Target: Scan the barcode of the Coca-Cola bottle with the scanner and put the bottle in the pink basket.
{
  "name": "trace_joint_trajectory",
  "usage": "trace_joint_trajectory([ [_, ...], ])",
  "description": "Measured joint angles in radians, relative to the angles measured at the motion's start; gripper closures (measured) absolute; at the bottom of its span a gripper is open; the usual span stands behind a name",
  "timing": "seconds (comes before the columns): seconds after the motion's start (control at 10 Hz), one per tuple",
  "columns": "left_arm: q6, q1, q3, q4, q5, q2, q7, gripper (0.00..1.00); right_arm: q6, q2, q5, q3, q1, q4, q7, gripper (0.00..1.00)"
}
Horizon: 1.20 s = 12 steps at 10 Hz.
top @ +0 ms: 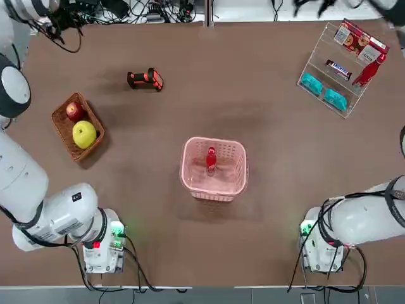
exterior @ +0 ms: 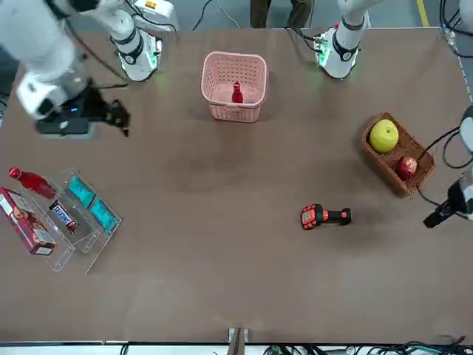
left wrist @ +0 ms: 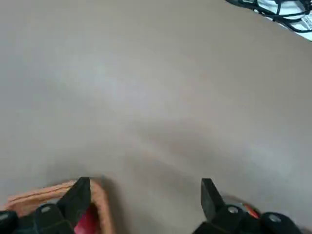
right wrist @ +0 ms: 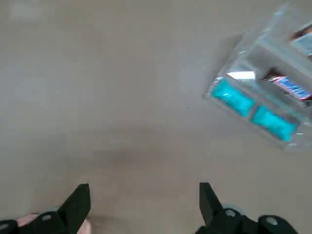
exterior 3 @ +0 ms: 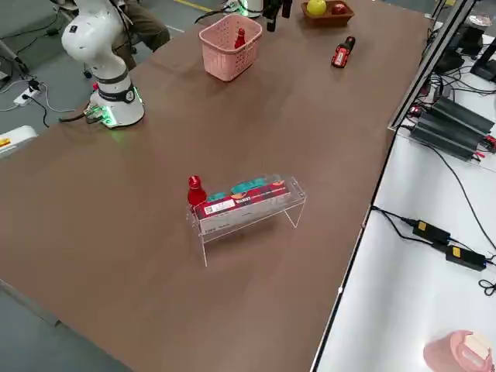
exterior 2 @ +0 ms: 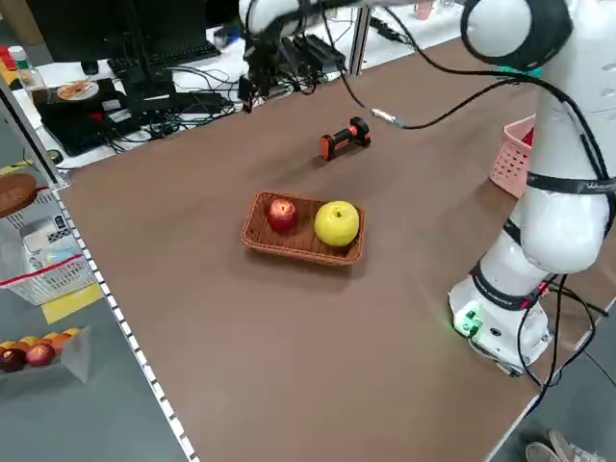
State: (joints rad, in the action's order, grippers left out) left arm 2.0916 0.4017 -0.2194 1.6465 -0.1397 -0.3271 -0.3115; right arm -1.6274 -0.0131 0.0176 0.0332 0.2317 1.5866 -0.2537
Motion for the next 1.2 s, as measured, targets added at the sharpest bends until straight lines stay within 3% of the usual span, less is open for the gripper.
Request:
trace_joint_trajectory([
  [0.4, -0.32, 0.033, -0.052, -0.124, 0.061, 0.142, 0.137, 0.0, 0.057, -0.001, 0.0, -0.007, -0.183, -0.089, 0.144, 0.01],
  [0.7, -0.352, 0.032, -0.111, -0.107, 0.103, 0.191, 0.133, 0.0, 0.116, 0.0, -0.001, -0.01, -0.253, -0.119, 0.196, 0.01],
  [1.2, -0.405, 0.028, -0.155, -0.064, 0.155, 0.284, 0.098, 0.0, 0.137, 0.007, -0.041, -0.038, -0.245, -0.123, 0.204, 0.01],
])
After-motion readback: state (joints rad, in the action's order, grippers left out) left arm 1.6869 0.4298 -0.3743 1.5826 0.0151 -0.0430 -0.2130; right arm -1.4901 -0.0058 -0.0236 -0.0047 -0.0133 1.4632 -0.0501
